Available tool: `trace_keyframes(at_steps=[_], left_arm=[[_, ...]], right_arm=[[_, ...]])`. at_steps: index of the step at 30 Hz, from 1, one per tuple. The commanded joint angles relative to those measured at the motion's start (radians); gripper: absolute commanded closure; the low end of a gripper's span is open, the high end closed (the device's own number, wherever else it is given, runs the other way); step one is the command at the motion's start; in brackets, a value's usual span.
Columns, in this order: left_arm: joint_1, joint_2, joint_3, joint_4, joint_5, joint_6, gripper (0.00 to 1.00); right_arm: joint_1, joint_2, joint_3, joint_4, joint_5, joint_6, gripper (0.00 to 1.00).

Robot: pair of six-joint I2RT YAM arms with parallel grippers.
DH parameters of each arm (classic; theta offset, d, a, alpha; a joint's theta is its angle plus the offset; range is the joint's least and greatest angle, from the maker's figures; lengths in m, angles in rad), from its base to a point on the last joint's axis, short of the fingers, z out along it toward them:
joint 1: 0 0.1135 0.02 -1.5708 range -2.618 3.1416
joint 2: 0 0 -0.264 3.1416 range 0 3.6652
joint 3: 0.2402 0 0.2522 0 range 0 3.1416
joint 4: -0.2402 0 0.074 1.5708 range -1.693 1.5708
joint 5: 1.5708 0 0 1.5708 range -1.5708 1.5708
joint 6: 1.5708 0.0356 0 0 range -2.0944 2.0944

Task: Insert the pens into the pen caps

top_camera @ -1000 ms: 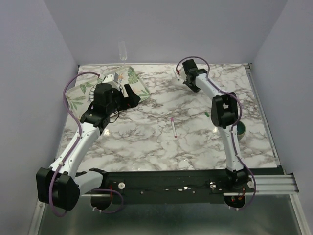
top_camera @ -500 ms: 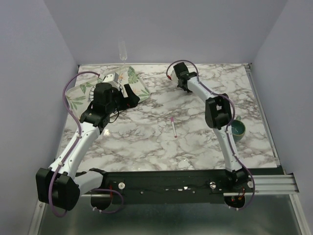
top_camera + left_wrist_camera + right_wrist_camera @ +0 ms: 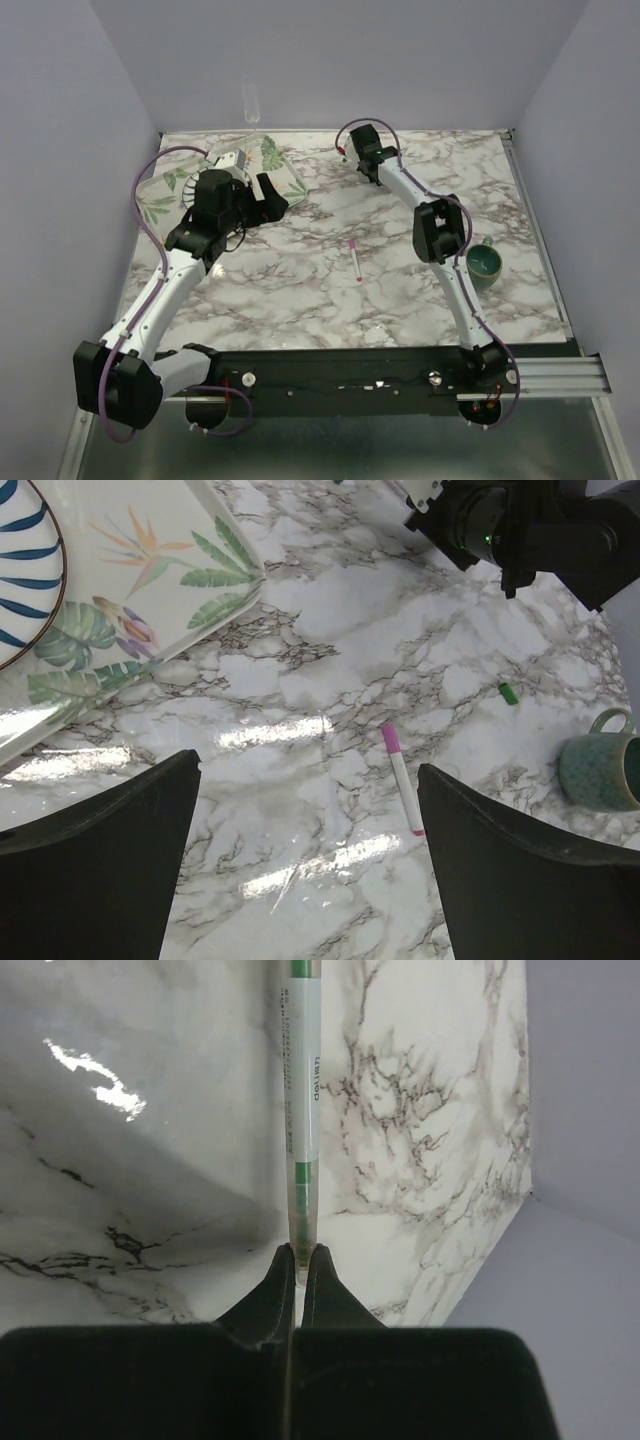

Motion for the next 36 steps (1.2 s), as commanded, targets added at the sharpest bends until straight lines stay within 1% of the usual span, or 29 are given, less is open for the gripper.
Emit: trace_keyframes(at_steps=[1, 4, 8, 11, 12, 15, 17, 18, 22, 29, 32, 36], left_arm=[[-0.003, 0.012, 0.035, -0.014, -0.016, 0.018, 0.01], [-0.003, 0.022, 0.041, -0.021, -0.022, 0.025, 0.01], [-0.003, 0.041, 0.046, -0.021, -0.014, 0.026, 0.01], [-0.003, 0.050, 0.052, -0.021, -0.016, 0.028, 0.01], [-0.003, 0.054, 0.053, -0.024, -0.019, 0.029, 0.01], [-0.003, 0.062, 0.059, -0.030, -0.028, 0.032, 0.01], [-0.003, 0.065, 0.062, -0.032, -0.028, 0.034, 0.01], [-0.003, 0.070, 0.061, -0.032, -0.025, 0.032, 0.01], [-0.003, 0.074, 0.064, -0.035, -0.019, 0.032, 0.01], [-0.003, 0.078, 0.058, -0.035, -0.005, 0.032, 0.01], [-0.003, 0.077, 0.056, -0.032, -0.005, 0.031, 0.01], [-0.003, 0.077, 0.055, -0.029, 0.003, 0.026, 0.01]], right_arm=[[-0.009, 0.020, 0.043, 0.100, 0.041, 0.001, 0.99], [-0.018, 0.016, 0.043, 0.156, 0.066, 0.016, 0.99], [-0.018, 0.010, 0.012, 0.252, 0.074, -0.044, 0.99], [-0.017, 0.014, -0.003, 0.329, 0.095, -0.142, 0.99], [-0.015, 0.007, -0.032, 0.375, 0.112, -0.184, 0.99], [-0.012, -0.015, -0.060, 0.410, 0.109, -0.228, 0.99], [-0.006, -0.025, -0.126, 0.459, 0.127, -0.281, 0.99], [-0.001, -0.032, -0.144, 0.507, 0.150, -0.333, 0.99], [0.011, -0.029, -0.155, 0.527, 0.144, -0.351, 0.99], [0.023, 0.010, -0.083, 0.532, 0.164, -0.363, 0.99], [0.025, 0.004, -0.106, 0.557, 0.164, -0.393, 0.99], [0.032, -0.039, -0.204, 0.651, 0.154, -0.513, 0.99]])
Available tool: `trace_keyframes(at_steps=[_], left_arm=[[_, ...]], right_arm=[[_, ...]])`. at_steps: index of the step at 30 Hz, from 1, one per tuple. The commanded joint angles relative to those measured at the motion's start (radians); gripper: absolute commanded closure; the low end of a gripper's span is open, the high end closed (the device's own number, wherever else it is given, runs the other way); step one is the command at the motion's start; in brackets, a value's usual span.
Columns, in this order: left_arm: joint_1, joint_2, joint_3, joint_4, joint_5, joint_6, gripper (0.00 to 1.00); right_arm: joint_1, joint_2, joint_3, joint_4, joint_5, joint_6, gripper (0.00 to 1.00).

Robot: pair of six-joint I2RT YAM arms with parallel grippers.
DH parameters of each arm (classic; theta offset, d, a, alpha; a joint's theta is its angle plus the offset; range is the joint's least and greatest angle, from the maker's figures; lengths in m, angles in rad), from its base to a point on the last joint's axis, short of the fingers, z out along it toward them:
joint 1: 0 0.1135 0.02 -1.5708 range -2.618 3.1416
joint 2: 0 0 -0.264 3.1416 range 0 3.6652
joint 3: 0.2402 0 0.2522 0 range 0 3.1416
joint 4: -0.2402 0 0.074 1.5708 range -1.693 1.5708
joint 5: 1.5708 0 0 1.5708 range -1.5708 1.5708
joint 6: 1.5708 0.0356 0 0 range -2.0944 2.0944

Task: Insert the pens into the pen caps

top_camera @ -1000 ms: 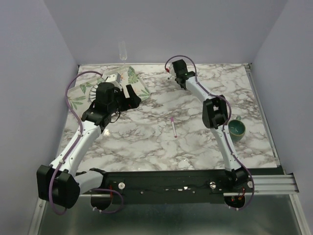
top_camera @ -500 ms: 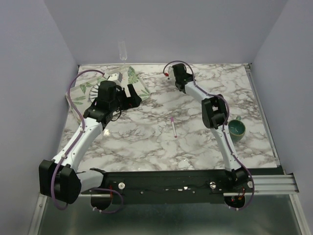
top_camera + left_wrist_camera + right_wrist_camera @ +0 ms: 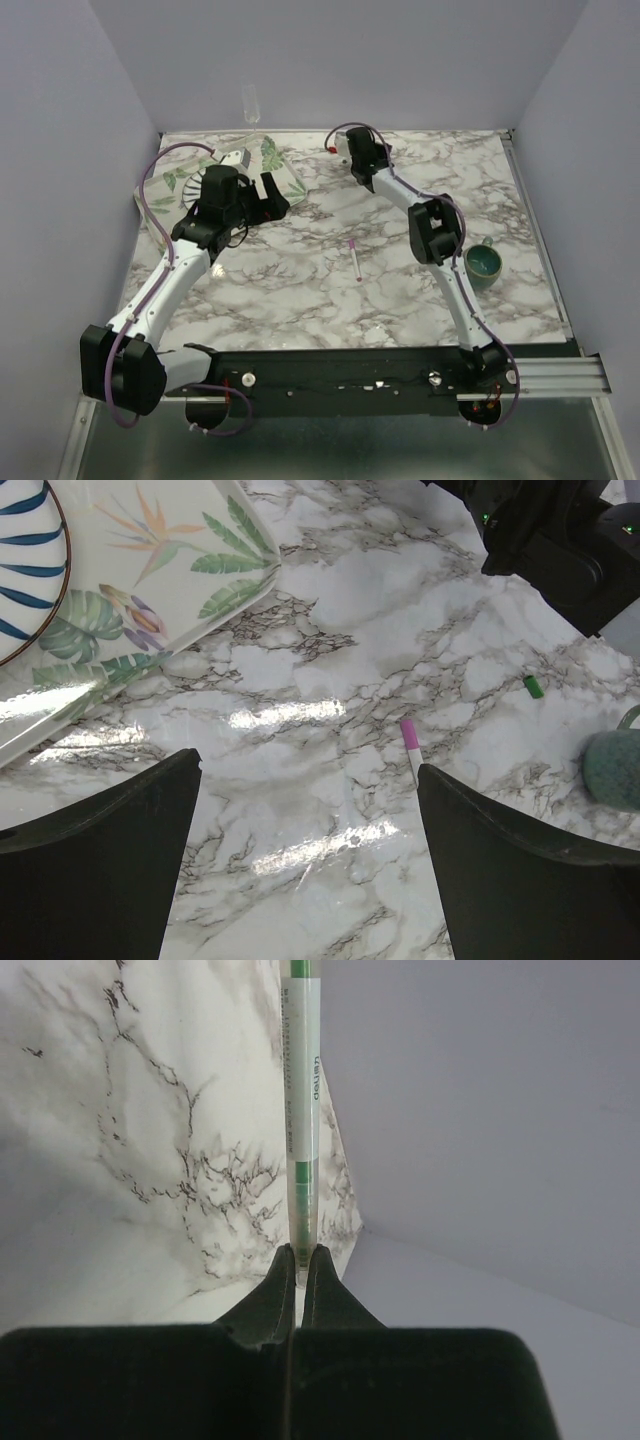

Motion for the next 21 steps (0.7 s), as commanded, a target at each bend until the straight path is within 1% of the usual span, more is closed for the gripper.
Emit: trace_keyframes(at_steps=[1, 8, 14, 17, 18, 20, 21], left_arm=[[-0.002, 0.000, 0.023, -0.006, 0.012, 0.006, 0.01], [-0.002, -0.011, 0.017, -0.004, 0.020, 0.003, 0.01], [-0.004, -0.026, 0.006, 0.003, 0.030, -0.002, 0.01], [-0.004, -0.033, 0.005, 0.011, 0.041, -0.007, 0.01], [-0.005, -0.037, 0.005, 0.014, 0.041, -0.010, 0.01], [-0.005, -0.043, 0.003, 0.017, 0.044, -0.013, 0.01], [-0.004, -0.046, 0.003, 0.020, 0.046, -0.014, 0.01]], right_arm=[[0.013, -0.048, -0.114, 0.117, 0.007, -0.124, 0.99], [0.024, -0.074, -0.161, 0.062, 0.020, -0.108, 0.99], [0.026, -0.138, -0.268, 0.040, 0.019, -0.082, 0.99], [0.027, -0.189, -0.363, 0.035, 0.025, -0.048, 0.99], [0.032, -0.229, -0.397, 0.039, 0.031, -0.034, 0.99], [0.039, -0.267, -0.492, 0.034, 0.036, -0.013, 0.99], [0.045, -0.310, -0.519, 0.011, 0.040, 0.032, 0.99]])
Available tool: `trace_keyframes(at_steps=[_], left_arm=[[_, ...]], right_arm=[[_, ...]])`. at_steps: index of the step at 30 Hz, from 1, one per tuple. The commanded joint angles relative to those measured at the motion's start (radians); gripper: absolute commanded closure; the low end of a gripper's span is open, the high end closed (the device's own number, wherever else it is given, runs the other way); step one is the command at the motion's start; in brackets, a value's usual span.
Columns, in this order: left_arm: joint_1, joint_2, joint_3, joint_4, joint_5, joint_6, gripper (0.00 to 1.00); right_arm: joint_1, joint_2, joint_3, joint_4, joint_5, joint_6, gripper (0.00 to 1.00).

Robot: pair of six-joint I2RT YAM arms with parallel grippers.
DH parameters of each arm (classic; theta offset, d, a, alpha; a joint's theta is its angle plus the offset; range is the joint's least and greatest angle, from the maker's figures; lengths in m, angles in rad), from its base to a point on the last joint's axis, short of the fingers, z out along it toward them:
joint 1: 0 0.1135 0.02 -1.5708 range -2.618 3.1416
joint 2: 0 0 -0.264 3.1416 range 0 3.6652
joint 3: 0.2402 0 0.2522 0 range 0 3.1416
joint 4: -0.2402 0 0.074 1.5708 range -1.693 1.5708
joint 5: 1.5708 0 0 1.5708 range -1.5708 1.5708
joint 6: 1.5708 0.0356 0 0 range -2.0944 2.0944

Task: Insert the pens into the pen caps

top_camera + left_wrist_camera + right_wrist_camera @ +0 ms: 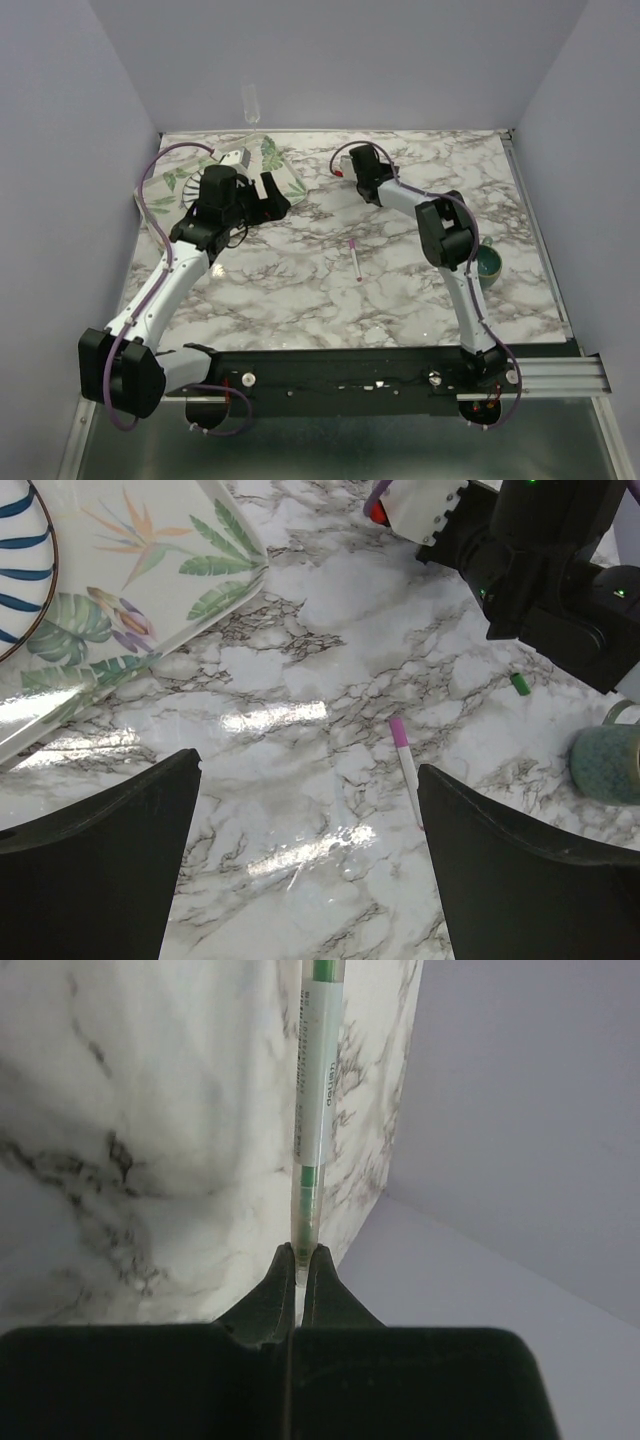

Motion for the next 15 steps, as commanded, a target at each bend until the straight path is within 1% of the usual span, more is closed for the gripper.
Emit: trace_keyframes(at_steps=[1, 4, 5, 6, 8, 9, 11, 12, 13, 15], left_arm=[[-0.004, -0.044, 0.002, 0.021, 0.031, -0.011, 0.01], [-0.005, -0.061, -0.008, 0.032, 0.034, -0.017, 0.01], [-0.005, -0.066, -0.012, 0.033, 0.036, -0.017, 0.01], [-0.005, -0.069, -0.014, 0.033, 0.034, -0.019, 0.01], [-0.005, -0.080, -0.018, 0.033, 0.030, -0.017, 0.01], [-0.005, -0.083, -0.018, 0.033, 0.028, -0.017, 0.01], [-0.005, -0.090, -0.020, 0.033, 0.033, -0.019, 0.01], [-0.005, -0.092, -0.018, 0.036, 0.033, -0.020, 0.01], [-0.005, -0.097, -0.017, 0.038, 0.036, -0.019, 0.01], [-0.005, -0.104, -0.021, 0.042, 0.034, -0.019, 0.01]], right_arm=[[0.028, -0.141, -0.183, -0.076, 0.028, 0.118, 0.99], [0.049, -0.215, -0.260, -0.181, 0.029, 0.248, 0.99], [0.057, -0.235, -0.313, -0.211, 0.034, 0.283, 0.99], [0.064, -0.255, -0.346, -0.269, 0.038, 0.366, 0.99], [0.089, -0.324, -0.404, -0.348, 0.014, 0.460, 0.99], [0.100, -0.345, -0.420, -0.413, -0.018, 0.542, 0.99], [0.136, -0.391, -0.443, -0.470, -0.038, 0.610, 0.99], [0.146, -0.405, -0.459, -0.510, -0.044, 0.676, 0.99], [0.158, -0.421, -0.458, -0.529, -0.060, 0.719, 0.99], [0.158, -0.470, -0.449, -0.547, -0.142, 0.828, 0.99]])
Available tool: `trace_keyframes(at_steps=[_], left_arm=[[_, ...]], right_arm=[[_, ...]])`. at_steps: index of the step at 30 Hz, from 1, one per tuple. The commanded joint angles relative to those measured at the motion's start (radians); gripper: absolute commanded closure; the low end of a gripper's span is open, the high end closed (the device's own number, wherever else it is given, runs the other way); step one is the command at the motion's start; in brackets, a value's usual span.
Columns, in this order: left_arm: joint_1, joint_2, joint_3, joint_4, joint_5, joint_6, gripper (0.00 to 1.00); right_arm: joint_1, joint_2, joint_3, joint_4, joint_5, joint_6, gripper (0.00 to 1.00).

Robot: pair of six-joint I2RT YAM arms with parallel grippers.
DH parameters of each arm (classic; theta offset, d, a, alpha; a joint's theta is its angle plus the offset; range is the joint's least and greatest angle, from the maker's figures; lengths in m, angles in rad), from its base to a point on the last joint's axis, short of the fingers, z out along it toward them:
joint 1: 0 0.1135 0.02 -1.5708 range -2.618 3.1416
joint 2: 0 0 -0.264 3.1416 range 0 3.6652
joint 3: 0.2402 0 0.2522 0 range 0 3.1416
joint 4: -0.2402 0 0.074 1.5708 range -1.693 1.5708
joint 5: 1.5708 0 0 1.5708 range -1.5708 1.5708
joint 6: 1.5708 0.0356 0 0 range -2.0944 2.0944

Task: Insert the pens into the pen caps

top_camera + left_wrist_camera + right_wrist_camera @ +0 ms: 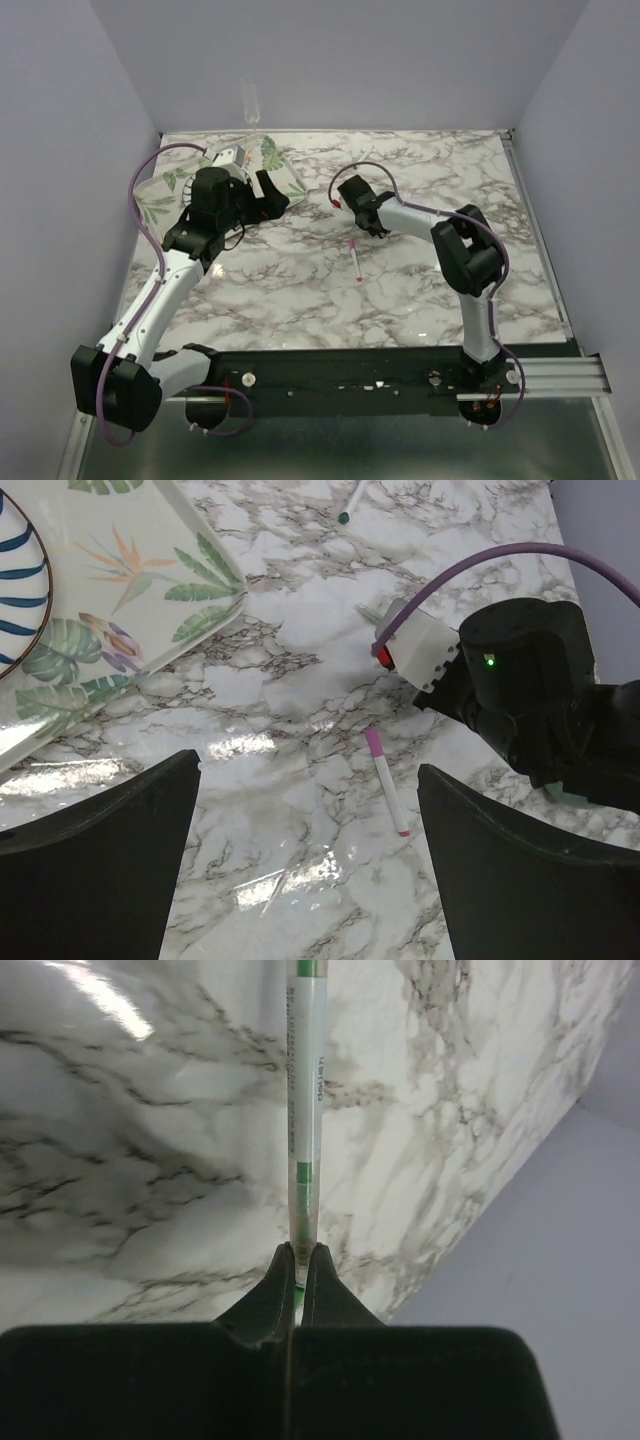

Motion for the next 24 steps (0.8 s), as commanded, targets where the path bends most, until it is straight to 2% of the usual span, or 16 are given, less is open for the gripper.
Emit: trace_keyframes(at_steps=[1, 5, 8, 13, 19, 24], left_arm=[[-0.005, -0.040, -0.014, 0.024, 0.021, -0.003, 0.01], [-0.005, -0.054, -0.023, 0.031, 0.011, -0.001, 0.01], [-0.005, -0.061, -0.034, 0.041, 0.011, -0.006, 0.01], [-0.005, -0.080, -0.042, 0.049, 0.008, -0.007, 0.01], [-0.005, -0.084, -0.043, 0.044, -0.009, -0.001, 0.01], [-0.005, -0.083, -0.039, 0.031, -0.027, 0.008, 0.01]], right_arm=[[0.026, -0.116, -0.010, -0.157, -0.184, 0.328, 0.99], [0.019, -0.103, 0.074, -0.149, -0.233, 0.397, 0.99], [0.007, -0.023, 0.189, -0.161, -0.123, 0.370, 0.99], [-0.065, 0.127, 0.372, -0.122, -0.010, 0.232, 0.99], [-0.138, 0.267, 0.597, -0.098, 0.054, 0.068, 0.99], [-0.152, 0.295, 0.596, 0.041, 0.048, -0.112, 0.99]])
